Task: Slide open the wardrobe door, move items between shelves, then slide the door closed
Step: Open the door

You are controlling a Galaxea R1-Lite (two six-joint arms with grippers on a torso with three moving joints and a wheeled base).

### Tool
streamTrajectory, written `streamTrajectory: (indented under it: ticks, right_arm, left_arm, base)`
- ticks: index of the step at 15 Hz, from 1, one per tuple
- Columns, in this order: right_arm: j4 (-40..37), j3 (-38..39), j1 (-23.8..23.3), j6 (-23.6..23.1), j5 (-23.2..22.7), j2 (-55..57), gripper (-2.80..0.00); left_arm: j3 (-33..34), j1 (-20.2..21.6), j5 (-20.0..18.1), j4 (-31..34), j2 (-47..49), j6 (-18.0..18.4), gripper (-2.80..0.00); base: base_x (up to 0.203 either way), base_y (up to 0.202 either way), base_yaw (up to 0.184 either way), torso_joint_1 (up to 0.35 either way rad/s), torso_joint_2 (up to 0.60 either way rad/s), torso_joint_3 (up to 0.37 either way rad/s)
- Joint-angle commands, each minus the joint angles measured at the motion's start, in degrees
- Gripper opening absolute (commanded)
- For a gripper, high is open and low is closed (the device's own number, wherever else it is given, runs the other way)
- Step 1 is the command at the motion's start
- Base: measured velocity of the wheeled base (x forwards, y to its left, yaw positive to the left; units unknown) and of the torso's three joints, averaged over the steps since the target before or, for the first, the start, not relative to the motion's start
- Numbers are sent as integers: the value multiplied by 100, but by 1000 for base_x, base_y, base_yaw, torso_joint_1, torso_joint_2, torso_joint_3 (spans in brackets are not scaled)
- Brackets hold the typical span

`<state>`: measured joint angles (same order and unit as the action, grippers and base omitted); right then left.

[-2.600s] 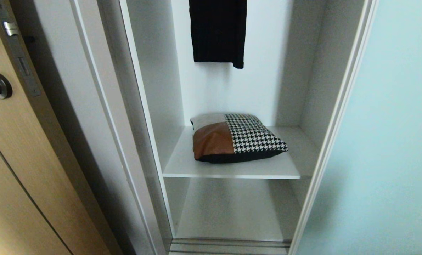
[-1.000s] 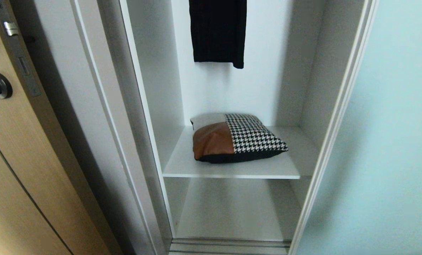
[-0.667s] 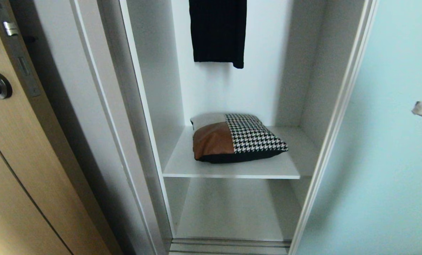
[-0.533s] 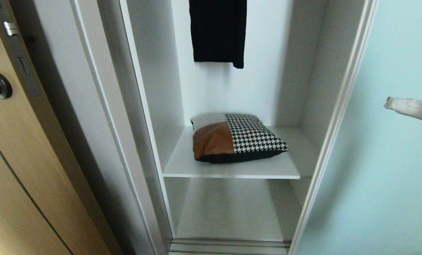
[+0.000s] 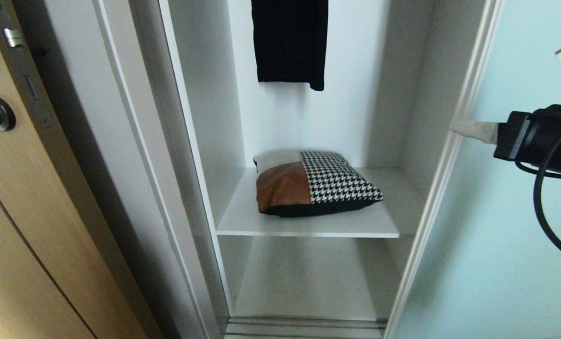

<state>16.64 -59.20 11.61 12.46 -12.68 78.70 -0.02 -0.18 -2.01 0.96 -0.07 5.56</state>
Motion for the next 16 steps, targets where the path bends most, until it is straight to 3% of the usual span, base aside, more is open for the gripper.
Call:
streamTrajectory:
  ticks: [1, 5, 8, 16]
  right_arm:
    - [15, -256, 8, 3, 283, 411, -280]
    - [15, -788, -9, 279, 1035, 890, -280]
    - [-8, -965, -9, 318, 1194, 1110, -280]
    - [-9, -1594, -70, 327, 2144, 1911, -280]
  left_arm:
    - [2, 1, -2, 0, 7, 7, -280]
    - [2, 1, -2, 0, 7, 1, -280]
    - [2, 1, -2, 0, 7, 5, -280]
    - [2, 1, -2, 0, 7, 6, -280]
  base:
    - [0, 0, 0, 0, 0, 0]
    - [0, 0, 0, 0, 0, 0]
    - [0, 0, 0, 0, 0, 0]
    - [0, 0, 0, 0, 0, 0]
